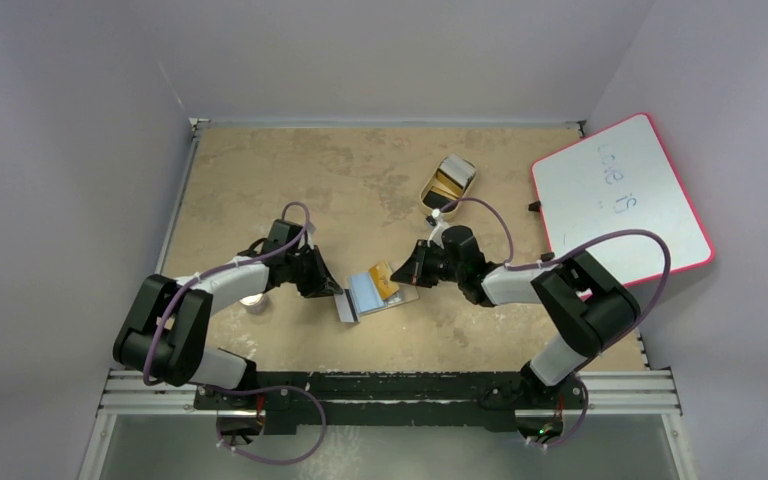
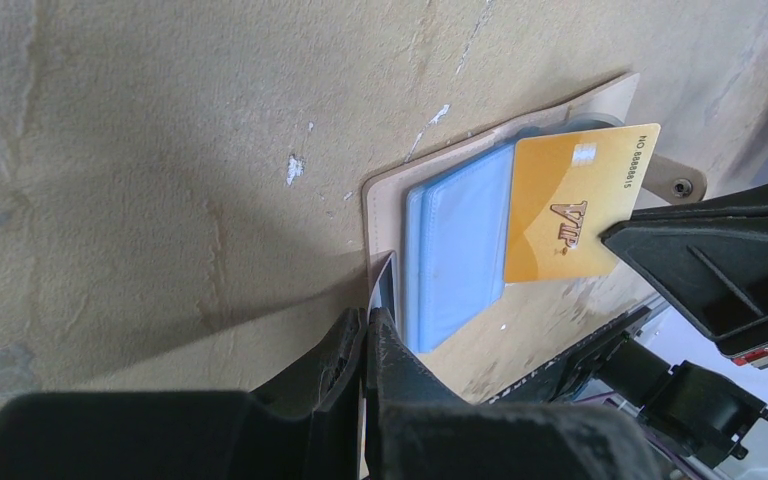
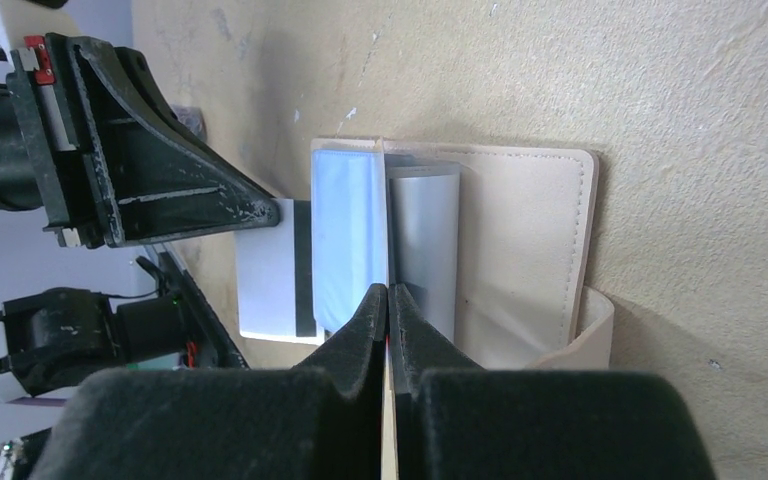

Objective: Put the credit cards into the card holder
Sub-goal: Insert the credit card into the card holder.

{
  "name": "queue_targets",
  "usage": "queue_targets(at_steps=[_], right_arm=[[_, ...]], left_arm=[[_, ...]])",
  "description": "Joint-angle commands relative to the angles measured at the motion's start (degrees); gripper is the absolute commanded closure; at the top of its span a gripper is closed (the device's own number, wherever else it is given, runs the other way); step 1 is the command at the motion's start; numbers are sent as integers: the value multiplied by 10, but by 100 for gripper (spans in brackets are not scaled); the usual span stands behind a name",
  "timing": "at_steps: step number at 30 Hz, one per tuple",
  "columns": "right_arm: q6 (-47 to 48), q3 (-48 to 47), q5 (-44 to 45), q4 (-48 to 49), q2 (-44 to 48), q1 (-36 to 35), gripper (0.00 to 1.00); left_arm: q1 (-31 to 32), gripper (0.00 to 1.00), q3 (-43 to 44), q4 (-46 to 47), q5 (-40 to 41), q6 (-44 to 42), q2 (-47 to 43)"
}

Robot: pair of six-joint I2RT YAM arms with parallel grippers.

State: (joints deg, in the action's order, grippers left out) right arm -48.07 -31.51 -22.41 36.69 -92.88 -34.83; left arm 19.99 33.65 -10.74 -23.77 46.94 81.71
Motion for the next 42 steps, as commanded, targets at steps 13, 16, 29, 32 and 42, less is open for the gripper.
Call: queue_targets(at_steps=[13,16,29,32,42], right_arm=[[36,1,35,-11,12,-24,100],[27,8,39,-1,11,-28,100],[18,19,32,15,-3,-37,100],[20,23,26,17,-3,-37,100],[26,-2,7,6,-25,-40,94]], left_arm=[[7,100,11,-5,46,-5,11],[8,100,11,-5,47,-5,9],[11,100,12,-9,52,-4,10],[11,100,12,-11,53,-5,9],[13,100,14,-11,55,-4,9]])
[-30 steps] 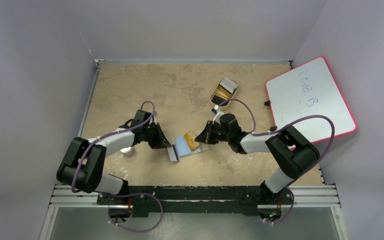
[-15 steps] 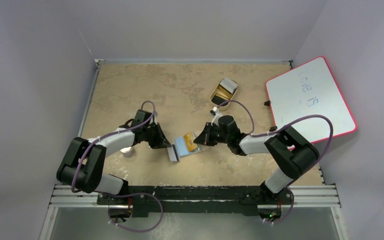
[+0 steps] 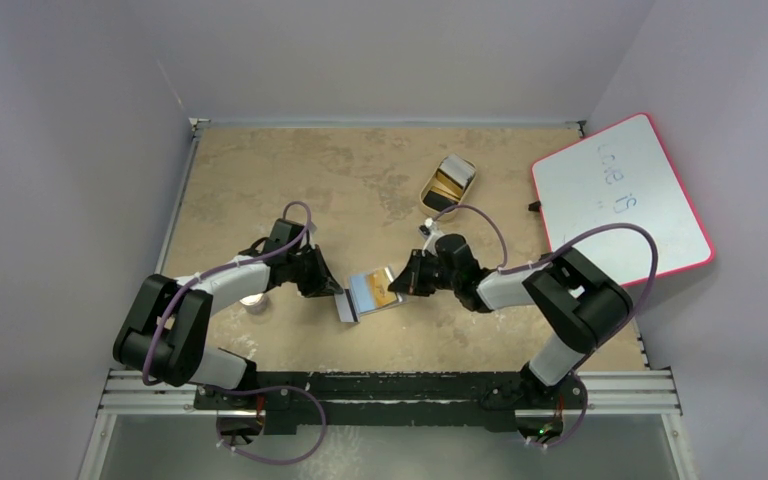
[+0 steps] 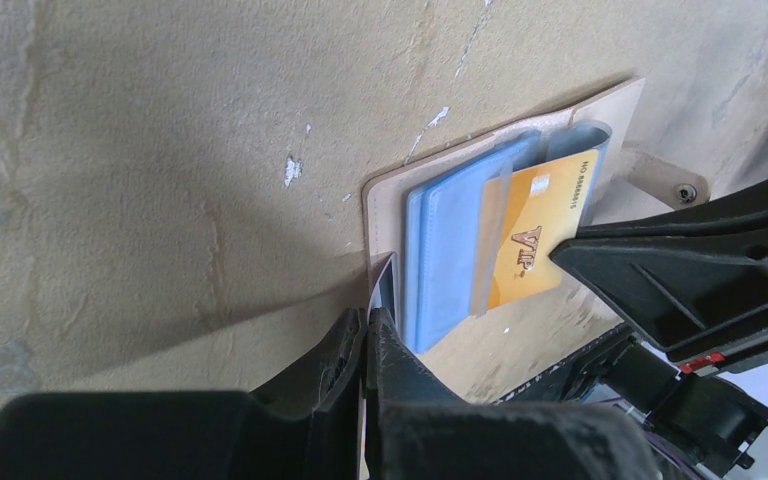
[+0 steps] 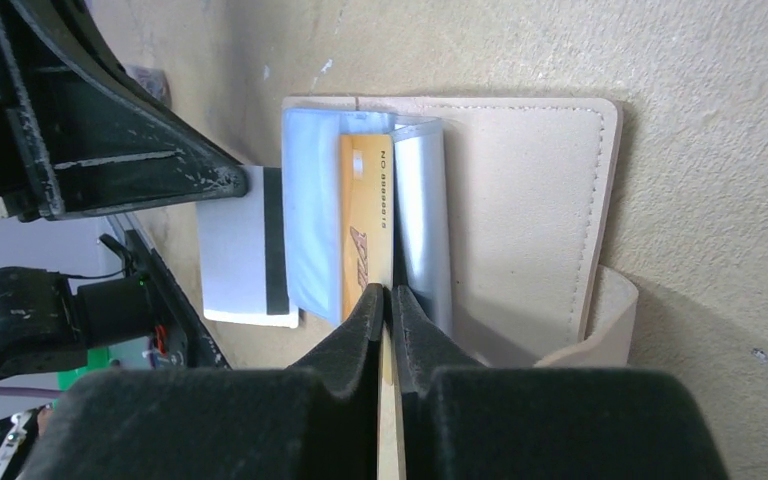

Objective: Put the credit cards into the card holder
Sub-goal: Insert the credit card into the card holder.

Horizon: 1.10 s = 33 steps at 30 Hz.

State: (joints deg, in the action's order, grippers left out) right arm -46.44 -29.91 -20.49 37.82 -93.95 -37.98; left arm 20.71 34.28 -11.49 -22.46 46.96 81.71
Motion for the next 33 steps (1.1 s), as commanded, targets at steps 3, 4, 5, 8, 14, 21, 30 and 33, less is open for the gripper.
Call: queue_targets(at_steps=[3,4,5,8,14,21,30,33], right_arm=[[16,-37,-11,-29,-18,-16,89],[22,-44,-11,-41,-19,-17,87],[25,-49,-9,-51,-19,-18,85],[39,-64,-4,-79,-18,-22,77],[75,-91,52,-169,6,-27,70],[72,-94,42,-172,10,-27,94],[19,-62,17,-65,-22,-26,100],[19,-67,23,-57,-30,-27,100]], left_arm=[[7,100,7,-4,42,-3,8],[7,100,8,-3,42,-3,7],[8,100,7,-3,42,-2,7],[7,100,8,-1,39,-1,8],[8,100,6,-2,38,-2,6],[9,100,4,-1,38,-2,5],[13,100,-1,1,41,4,2],[14,100,-2,4,43,7,2]])
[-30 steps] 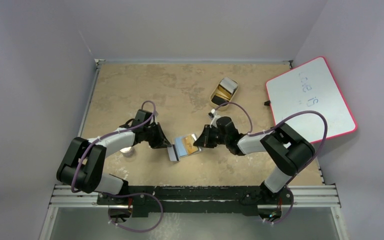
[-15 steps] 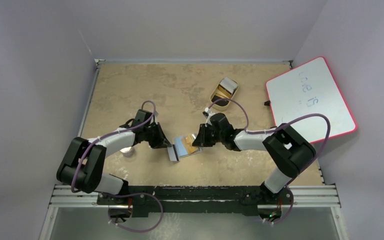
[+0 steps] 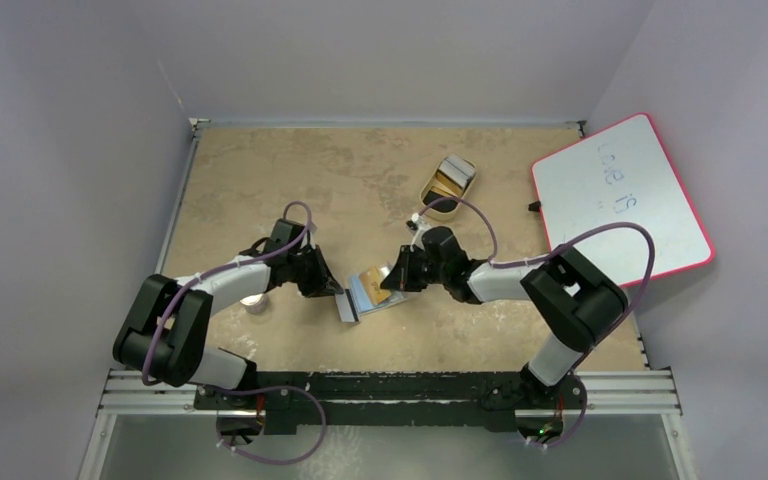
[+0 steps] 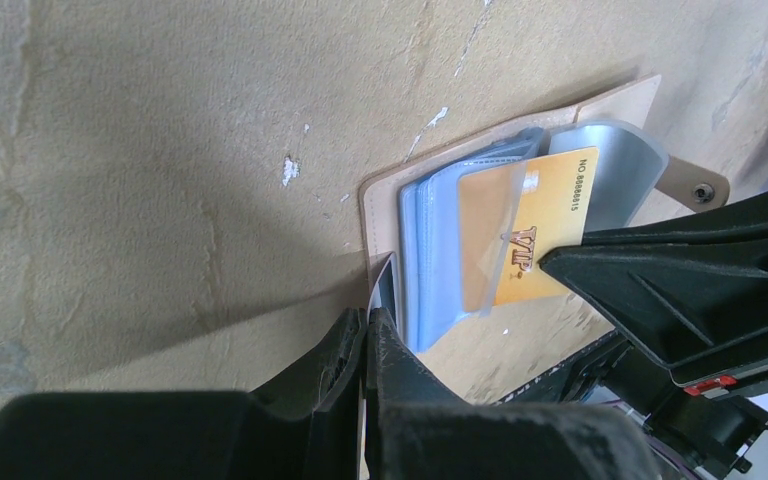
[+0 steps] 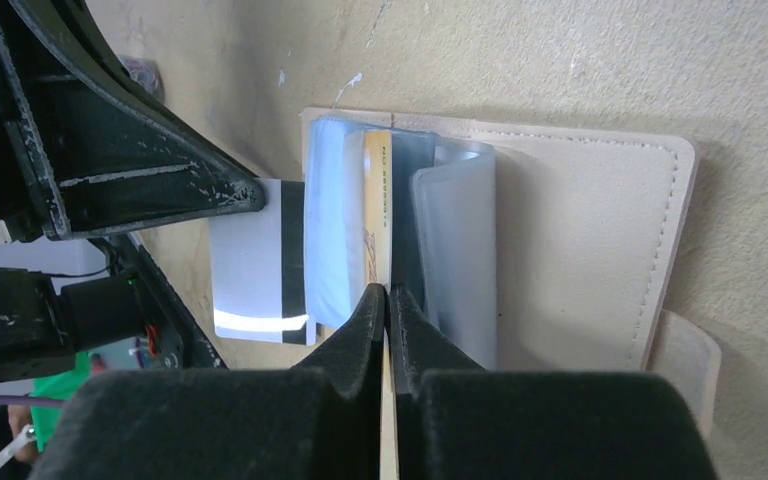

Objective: Put the credit cards into the card holder
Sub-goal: Insert the credit card into the card holder.

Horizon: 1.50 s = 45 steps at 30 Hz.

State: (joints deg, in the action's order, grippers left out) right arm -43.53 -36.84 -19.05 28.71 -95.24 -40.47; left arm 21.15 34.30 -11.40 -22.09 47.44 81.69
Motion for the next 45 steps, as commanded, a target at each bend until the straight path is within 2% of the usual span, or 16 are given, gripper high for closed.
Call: queue_targets(at_steps=[1,2,6,12,14,16,24,28,38,40,45], right_arm=[[-13,3,11,36,-19,-2,100],[-17,6,11,41,-20,-2,100],[-7,4,14,20,-20,-2,88],[45,-21,65,-108,34,-3,69],[55,-34,106,-126,52,-2,66],[56,-37,99,-120,55,-3,62],[62,-52,80,-97,20,-6,61],[66,-67,70,-94,0,-10,72],[64,-92,58,-95,-32,-53,86],[61,-93,60,-99,-29,-56,85],[68,-98,74,-120,-14,-56,75]], left_arm=[[10,100,-2,4,39,4,3],[11,100,-2,5,39,4,3],[14,100,-2,8,39,8,3],[14,100,0,7,42,9,-1],[15,100,1,11,36,8,-1],[15,100,0,11,34,7,-1],[15,100,2,11,38,6,3],[15,100,1,15,37,7,6],[17,100,-2,23,37,9,11],[18,100,-2,25,37,10,11],[20,100,-1,26,37,10,13]])
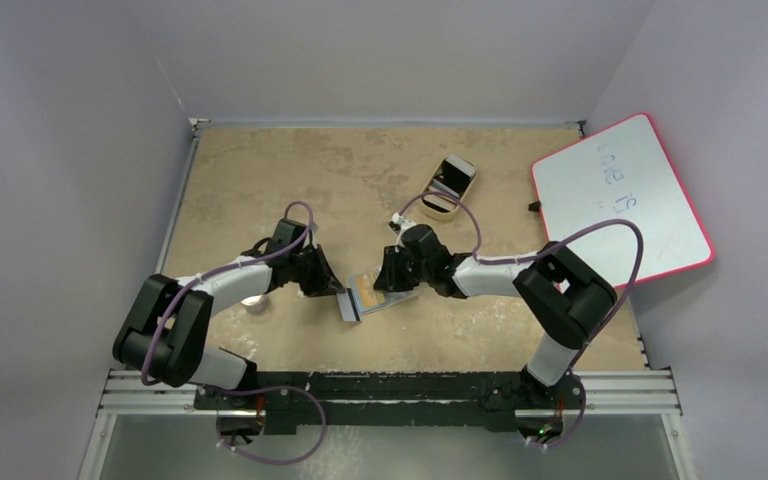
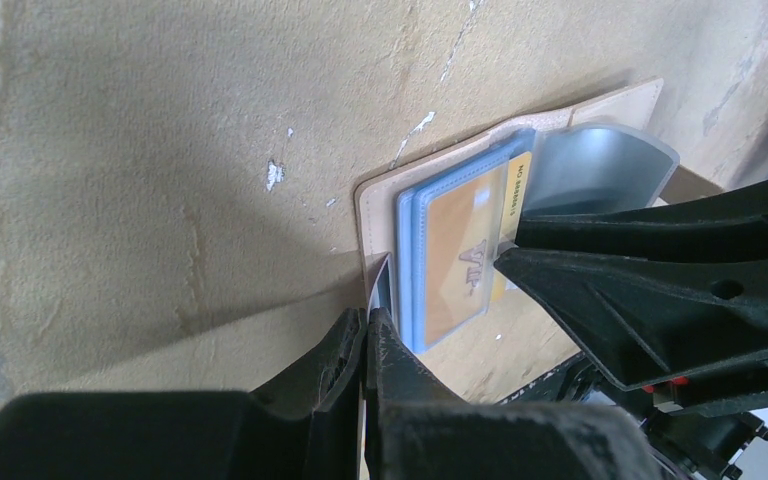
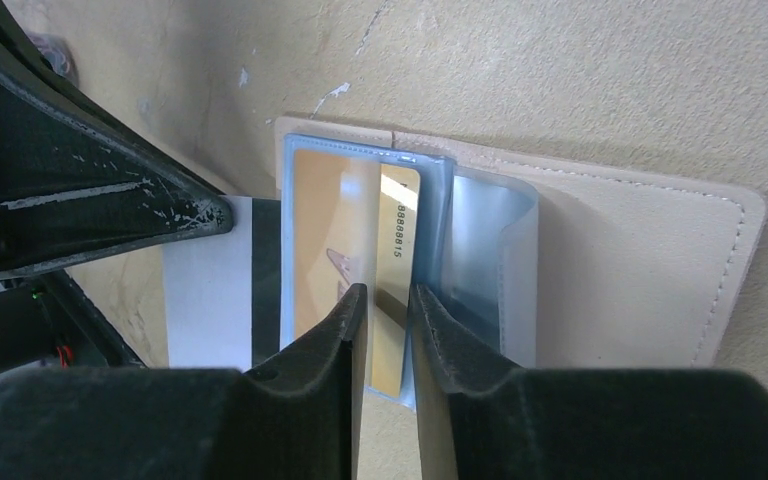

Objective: Put the credit cards into the card holder
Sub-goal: Insert the credit card into the card holder.

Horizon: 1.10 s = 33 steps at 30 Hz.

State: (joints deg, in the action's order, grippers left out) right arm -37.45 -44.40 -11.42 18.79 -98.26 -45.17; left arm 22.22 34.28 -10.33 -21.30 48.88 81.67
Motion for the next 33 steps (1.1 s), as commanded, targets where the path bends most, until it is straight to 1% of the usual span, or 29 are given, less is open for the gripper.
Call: queue_targets(at_steps=[1,4,11,15,21,25,27,29,33], right_arm=[[9,-22,-4,-24,19,-9,74],[10,-24,-1,-21,23,-9,74],[11,-33,-13,-11,-2,-13,73],[38,-51,4,-55,3,-14,71],[66,-66,7,-89,-2,-14,66],[75,-74,53,-131,2,-14,64],[73,-75,70,-157,21,-14,63],[66,-84,105,-167,38,-15,61],[49,-93,122,-181,54,-25,57]], left_arm=[[9,100,0,15,29,-5,13],[10,100,-1,15,30,-5,13],[12,100,-4,19,30,-2,13],[13,100,-5,21,30,0,12],[15,100,1,22,31,6,9],[16,100,5,0,40,2,2],[15,100,10,-18,53,-2,-6],[15,100,17,-38,69,-5,-15],[14,100,27,-58,89,-7,-24]])
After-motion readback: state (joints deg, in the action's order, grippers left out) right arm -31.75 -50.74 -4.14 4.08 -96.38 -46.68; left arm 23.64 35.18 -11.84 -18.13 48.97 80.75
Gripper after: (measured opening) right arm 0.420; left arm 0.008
